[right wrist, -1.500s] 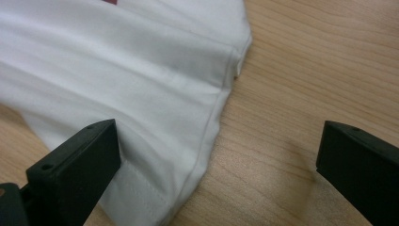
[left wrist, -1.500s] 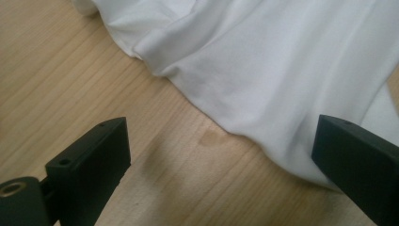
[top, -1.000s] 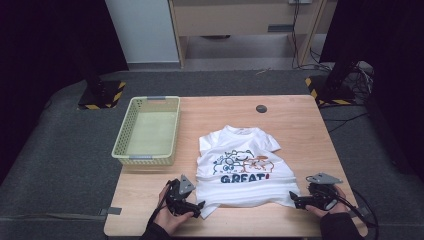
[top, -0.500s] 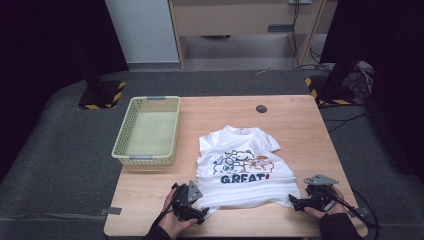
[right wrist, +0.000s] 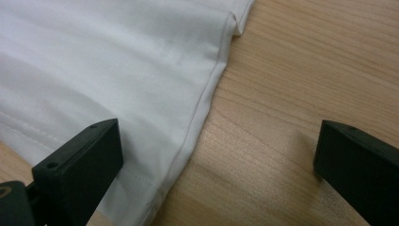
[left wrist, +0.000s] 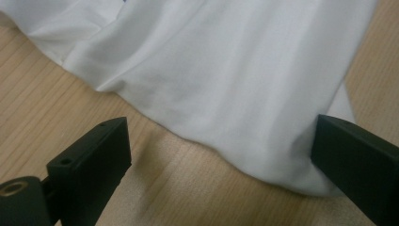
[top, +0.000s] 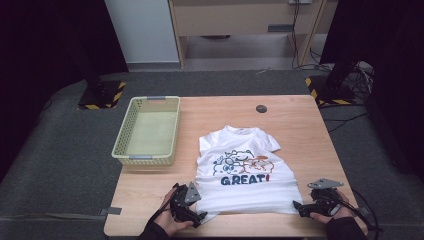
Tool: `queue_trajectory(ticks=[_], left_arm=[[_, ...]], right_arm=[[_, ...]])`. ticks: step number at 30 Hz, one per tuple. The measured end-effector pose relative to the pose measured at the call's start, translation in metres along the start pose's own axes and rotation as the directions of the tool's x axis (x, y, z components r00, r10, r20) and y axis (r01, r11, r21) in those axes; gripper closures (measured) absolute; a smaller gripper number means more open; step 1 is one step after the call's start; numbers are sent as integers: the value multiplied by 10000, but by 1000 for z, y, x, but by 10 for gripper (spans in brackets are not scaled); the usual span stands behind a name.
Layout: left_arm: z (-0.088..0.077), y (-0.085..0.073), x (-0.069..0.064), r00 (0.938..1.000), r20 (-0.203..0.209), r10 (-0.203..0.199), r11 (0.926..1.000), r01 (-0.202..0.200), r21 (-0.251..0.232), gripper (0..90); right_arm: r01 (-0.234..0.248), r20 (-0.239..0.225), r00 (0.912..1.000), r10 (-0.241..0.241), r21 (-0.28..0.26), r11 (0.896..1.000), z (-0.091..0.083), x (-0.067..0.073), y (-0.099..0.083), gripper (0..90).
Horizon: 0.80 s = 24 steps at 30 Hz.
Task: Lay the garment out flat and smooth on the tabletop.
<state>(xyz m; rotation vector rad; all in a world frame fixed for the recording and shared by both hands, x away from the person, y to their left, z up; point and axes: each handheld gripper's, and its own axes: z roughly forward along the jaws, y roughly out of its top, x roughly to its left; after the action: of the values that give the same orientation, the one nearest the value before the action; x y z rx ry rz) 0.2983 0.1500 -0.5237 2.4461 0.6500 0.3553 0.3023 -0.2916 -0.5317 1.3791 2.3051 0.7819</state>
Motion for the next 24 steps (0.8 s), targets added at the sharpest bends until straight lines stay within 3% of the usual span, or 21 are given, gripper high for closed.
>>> queue_trajectory(ticks=[5, 9, 15, 23, 24], left_arm=[[-1, 1, 1, 9998, 141, -103, 9999, 102, 55, 48], [-4, 2, 7, 9976, -40, -691, 9973, 690, -253, 50], [-11, 6, 17, 9841, -481, -1707, 9774, 1630, -1347, 52], [-11, 15, 34, 9654, -745, -2498, 9474, 2277, -2247, 52], [-10, 15, 36, 9641, -783, -2538, 9462, 2306, -2270, 52]], right_arm=[[130, 84, 9999, -130, 3, 9999, -1, 1, 2, 30], [86, 159, 9998, -76, -642, 9979, -4, 2, 7, 34], [-29, 79, 10000, 40, -1391, 9903, -6, 3, 18, 33], [-320, -63, 9995, 313, -1756, 9839, -1, 5, 30, 25], [-301, -103, 9995, 287, -1751, 9841, 1, 6, 32, 25]])
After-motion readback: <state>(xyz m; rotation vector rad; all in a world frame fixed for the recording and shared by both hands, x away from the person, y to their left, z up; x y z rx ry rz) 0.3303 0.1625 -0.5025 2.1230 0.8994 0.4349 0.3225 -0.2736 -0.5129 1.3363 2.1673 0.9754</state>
